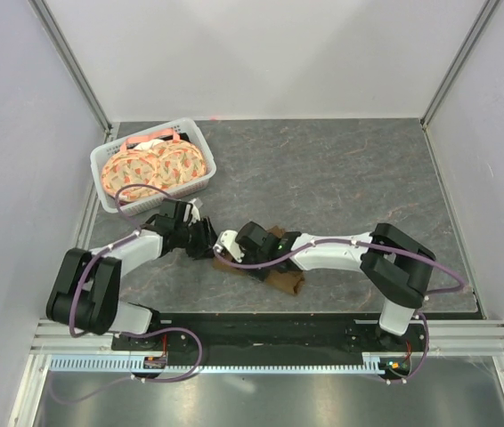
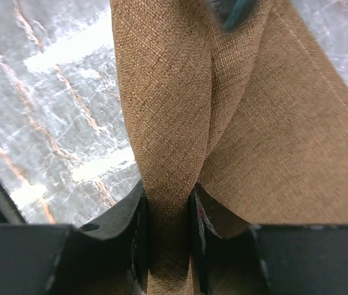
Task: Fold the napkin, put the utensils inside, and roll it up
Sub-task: Roll the napkin with the utensil
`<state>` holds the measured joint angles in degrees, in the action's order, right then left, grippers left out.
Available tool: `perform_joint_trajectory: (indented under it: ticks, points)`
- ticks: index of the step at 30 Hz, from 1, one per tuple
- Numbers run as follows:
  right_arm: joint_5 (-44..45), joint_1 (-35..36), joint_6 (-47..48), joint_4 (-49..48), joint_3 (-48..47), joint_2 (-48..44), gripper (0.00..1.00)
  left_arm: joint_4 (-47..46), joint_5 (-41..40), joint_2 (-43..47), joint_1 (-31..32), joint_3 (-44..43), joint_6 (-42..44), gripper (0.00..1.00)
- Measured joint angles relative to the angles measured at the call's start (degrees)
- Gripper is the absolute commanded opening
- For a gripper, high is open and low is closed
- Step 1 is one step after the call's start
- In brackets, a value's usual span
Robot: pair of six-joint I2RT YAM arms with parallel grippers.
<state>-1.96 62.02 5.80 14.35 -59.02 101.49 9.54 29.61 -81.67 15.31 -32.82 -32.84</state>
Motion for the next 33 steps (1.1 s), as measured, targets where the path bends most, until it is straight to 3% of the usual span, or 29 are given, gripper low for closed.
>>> perform_joint_trajectory:
  ticks: [3, 10, 21, 27, 32, 33]
  points:
    - [-7.08, -3.08, 0.07, -0.11, -0.07, 0.35, 0.23, 1.18, -3.41, 5.07, -0.02, 0.07, 0.11, 0.70]
    - [-30.14, -12.76, -0.74, -0.17, -2.21, 4.90, 0.21, 0.74, -11.87, 15.93, -0.02, 2.89, 0.09, 0.71]
    - [-60.15, -22.51, -2.45, 3.23, -8.39, 18.53, 0.20, -8.28, -10.01, 22.27, -0.02, 11.87, 0.09, 0.69]
    - [-67.69, -24.74, -1.14, 9.73, -12.04, 24.15, 0.20, -16.74, -6.29, 20.59, 0.00, 13.97, 0.09, 0.62]
    - [-69.53, -25.40, 1.40, 14.38, -13.57, 25.81, 0.21, -22.64, -2.73, 14.19, 0.00, 14.99, 0.11, 0.45]
    - [-69.53, -25.42, 1.77, 14.95, -13.64, 25.83, 0.21, -23.58, -2.05, 12.68, 0.00, 14.99, 0.13, 0.37]
